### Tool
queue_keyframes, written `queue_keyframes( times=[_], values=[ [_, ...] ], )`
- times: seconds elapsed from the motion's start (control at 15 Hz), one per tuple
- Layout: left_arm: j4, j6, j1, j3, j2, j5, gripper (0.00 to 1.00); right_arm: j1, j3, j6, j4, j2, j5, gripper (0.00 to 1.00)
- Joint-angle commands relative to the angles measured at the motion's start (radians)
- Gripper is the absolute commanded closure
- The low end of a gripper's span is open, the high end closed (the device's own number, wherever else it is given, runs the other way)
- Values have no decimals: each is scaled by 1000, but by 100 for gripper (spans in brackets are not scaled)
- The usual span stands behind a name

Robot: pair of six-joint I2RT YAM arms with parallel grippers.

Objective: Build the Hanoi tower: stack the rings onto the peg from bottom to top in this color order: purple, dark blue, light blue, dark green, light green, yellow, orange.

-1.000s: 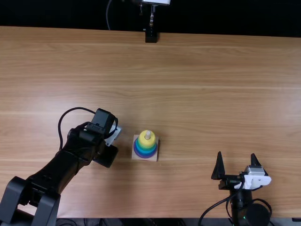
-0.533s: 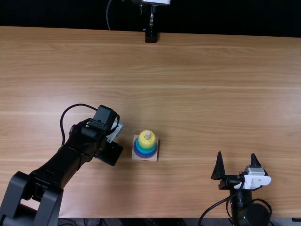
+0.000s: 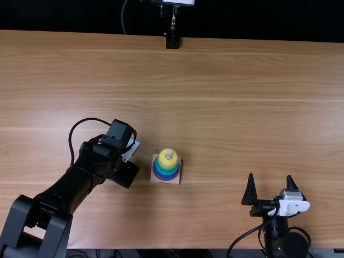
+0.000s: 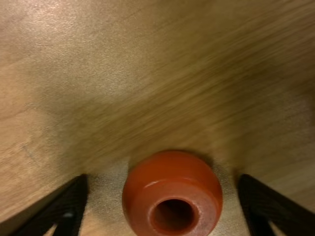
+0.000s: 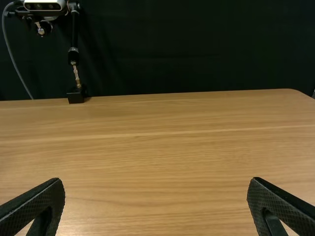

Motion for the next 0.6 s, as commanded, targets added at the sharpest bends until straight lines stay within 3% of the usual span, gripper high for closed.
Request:
queue_keyframes(
  times=[0.0,0.4,0.53],
  values=[
    [-1,-5,-8,8,30,16,100,-2,-15,1,5,-13,5,0],
    [-23,-9,-10,99,-6,16,100,-2,-15,1,5,-13,5,0],
    [-158,-14,-7,195,-73,16,100,-2,-15,1,5,-13,5,0]
  ],
)
